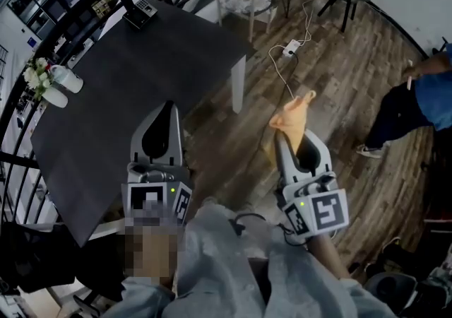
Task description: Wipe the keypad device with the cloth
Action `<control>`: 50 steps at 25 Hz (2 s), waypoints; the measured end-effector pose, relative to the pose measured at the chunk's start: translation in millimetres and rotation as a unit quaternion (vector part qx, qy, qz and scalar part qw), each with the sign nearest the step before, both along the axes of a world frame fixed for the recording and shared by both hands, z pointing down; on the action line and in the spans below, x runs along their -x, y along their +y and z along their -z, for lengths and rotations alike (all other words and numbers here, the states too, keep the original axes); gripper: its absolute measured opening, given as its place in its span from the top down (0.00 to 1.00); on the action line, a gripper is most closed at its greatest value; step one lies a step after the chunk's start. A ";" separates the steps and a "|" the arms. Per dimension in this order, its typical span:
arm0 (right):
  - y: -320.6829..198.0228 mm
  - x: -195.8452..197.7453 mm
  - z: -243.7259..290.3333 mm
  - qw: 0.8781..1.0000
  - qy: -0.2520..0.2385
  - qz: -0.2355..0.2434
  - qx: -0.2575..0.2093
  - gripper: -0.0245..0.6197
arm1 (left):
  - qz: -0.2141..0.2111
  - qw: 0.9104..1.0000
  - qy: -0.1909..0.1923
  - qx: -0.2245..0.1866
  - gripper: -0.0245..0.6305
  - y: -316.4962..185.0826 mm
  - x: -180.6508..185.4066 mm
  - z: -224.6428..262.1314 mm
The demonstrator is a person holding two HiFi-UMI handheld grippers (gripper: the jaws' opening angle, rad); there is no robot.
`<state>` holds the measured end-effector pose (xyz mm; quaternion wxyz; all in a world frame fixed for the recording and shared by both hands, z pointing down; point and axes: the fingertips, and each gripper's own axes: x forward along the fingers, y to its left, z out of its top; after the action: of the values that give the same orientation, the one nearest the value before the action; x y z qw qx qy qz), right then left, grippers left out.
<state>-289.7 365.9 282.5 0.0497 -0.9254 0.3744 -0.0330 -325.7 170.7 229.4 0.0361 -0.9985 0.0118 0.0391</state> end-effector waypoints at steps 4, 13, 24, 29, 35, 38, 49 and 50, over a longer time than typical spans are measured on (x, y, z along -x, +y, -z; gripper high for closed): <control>14.3 -4.2 -1.2 1.000 0.005 0.002 -0.001 0.80 | -0.005 1.000 0.000 -0.007 0.95 20.8 -4.4 0.1; 23.7 -16.7 -6.2 1.000 0.008 -0.001 -0.001 0.80 | -0.014 1.000 0.000 -0.021 0.95 33.7 -20.6 -1.6; 7.0 -67.5 -13.4 1.000 0.006 -0.012 0.007 0.80 | -0.030 0.999 0.001 -0.023 0.95 17.8 -81.4 -10.2; -8.2 -104.4 -11.9 1.000 0.002 -0.014 0.014 0.80 | -0.033 0.999 -0.002 -0.020 0.95 3.3 -121.8 -9.1; -32.3 -155.0 -9.2 1.000 0.002 -0.019 0.019 0.80 | -0.041 0.999 -0.011 -0.018 0.95 -19.8 -175.8 -13.4; -43.8 -181.3 -10.0 0.999 0.000 -0.024 0.020 0.80 | -0.045 0.999 -0.015 -0.016 0.95 -32.4 -204.2 -17.2; -83.0 -265.3 -11.8 0.999 -0.001 -0.044 0.031 0.80 | -0.060 0.998 -0.018 -0.004 0.95 -76.7 -290.5 -27.4; -86.0 -270.8 -12.4 0.999 -0.001 -0.044 0.031 0.80 | -0.060 0.998 -0.017 -0.003 0.95 -79.4 -295.6 -28.0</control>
<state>-18.8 279.9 294.9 0.0228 -0.9421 0.3318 -0.0432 -30.2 91.3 257.5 0.0370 -0.9978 -0.0493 0.0248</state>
